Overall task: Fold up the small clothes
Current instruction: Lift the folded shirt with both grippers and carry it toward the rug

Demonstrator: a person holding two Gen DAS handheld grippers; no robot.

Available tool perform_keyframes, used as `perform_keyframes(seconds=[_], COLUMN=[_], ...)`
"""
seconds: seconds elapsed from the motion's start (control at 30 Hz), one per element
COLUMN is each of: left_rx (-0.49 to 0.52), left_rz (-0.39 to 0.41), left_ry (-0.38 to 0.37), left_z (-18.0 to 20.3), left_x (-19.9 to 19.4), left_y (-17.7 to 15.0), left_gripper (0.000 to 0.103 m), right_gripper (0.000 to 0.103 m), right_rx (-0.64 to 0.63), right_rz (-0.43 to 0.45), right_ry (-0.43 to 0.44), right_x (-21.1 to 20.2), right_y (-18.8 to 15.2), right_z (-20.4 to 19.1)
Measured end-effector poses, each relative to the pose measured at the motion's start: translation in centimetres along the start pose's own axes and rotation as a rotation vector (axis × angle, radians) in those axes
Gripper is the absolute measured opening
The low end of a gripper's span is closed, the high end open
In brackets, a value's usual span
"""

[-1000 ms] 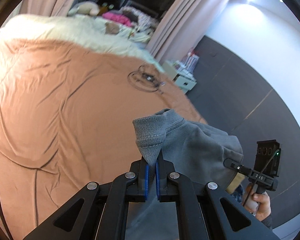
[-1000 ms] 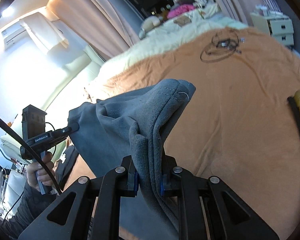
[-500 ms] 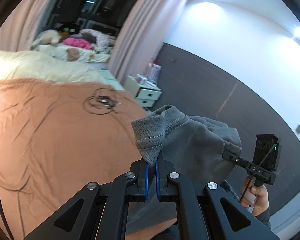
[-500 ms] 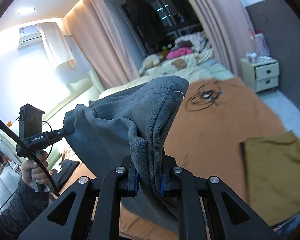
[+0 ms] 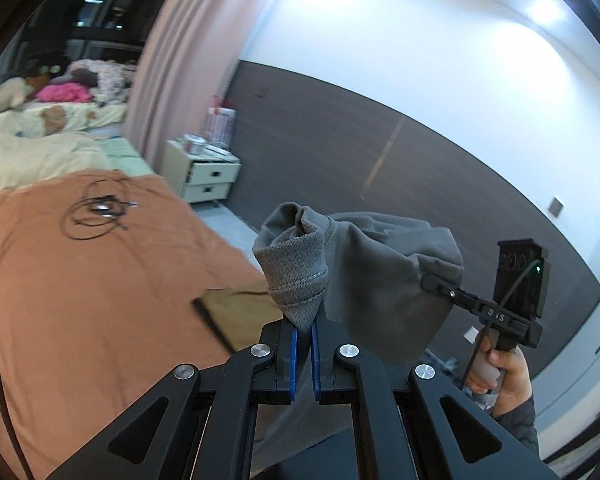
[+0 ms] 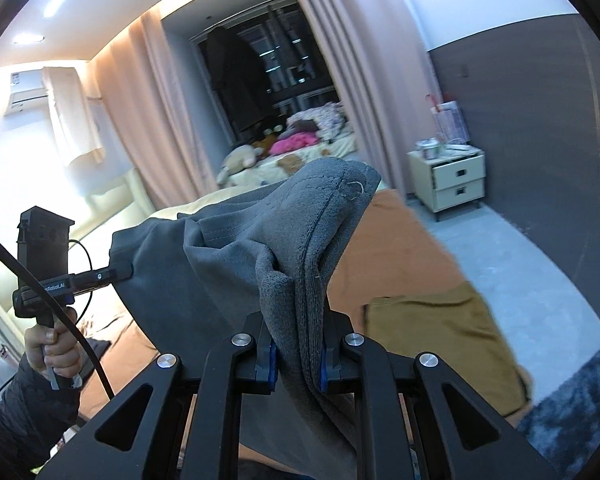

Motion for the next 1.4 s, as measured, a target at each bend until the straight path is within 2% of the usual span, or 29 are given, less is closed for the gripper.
perform_keyframes(seconds=[0.3,0.43,0.63,0.87,1.13,1.2,1.23,1.27,1.3,1.33,1.4], left_rx=[0.025,0.016,-0.023,-0.09,-0.115,-0.107,-0.097,-0.09,-0.093,-0.106,-0.131], left_rz=[-0.069,-0.105,-0.153,-0.196,-0.235,-0.228,-0.223,-0.23,-0.252,-0.281,-0.35], left_ry=[-0.123,-0.14,-0.132,-0.071,-0.021,-0.011,0.033,0.1,0.172,0.213,0.25], left_z=[3.4,3.1,0.0,-7.3,-13.4,-14.7,-15.6,-16.6,-17.8,-18.8,-20.4], left_x=[8.2,11.2,15.9,20.7,25.1,26.2,26.9,27.6,28.6,29.5,31.0], left_y=[-0.2,-0.6,-0.8,-1.1,-2.0,-2.0,-2.1,-2.3,-2.9,-3.6,-5.2], left_gripper=[0.005,0.005,0.005,0.005,0.005,0.005,0.006,0.012,0.018,0.02,0.021], right_gripper=[0.011,0.011,0.011,0.011,0.011,0.011,0.011,0.016,0.022,0.036,0.038], right_rx=[0.056,0.08,0.12,0.133,0.104,0.099,0.084,0.084,0.114,0.138,0.172], right_rz=[0.031,0.019,-0.021,-0.114,-0.199,-0.194,-0.182,-0.184,-0.225,-0.258,-0.31], right_ry=[-0.122,-0.168,-0.205,-0.214,-0.22,-0.216,-0.23,-0.273,-0.35,-0.388,-0.437], right_x=[-2.5,-0.9,2.8,11.3,18.4,19.6,19.9,20.8,22.3,22.9,24.1], right_y=[-1.2,-0.9,-1.2,-1.2,-1.4,-1.3,-1.3,-1.4,-2.0,-2.6,-3.7], right_z=[-0.3,-1.2,-2.2,-4.4,-7.9,-8.5,-8.4,-8.4,-8.2,-7.5,-7.4])
Point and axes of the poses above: each gripper's, at about its wrist camera, not at the fingertips, and x roughly the way its jaws point, z to its right, y to its top, the point moved 4 cm from there along x, roughly the way its jaws point, and after that the axes turned 6 degrees about -y, right-handed, at the moved point
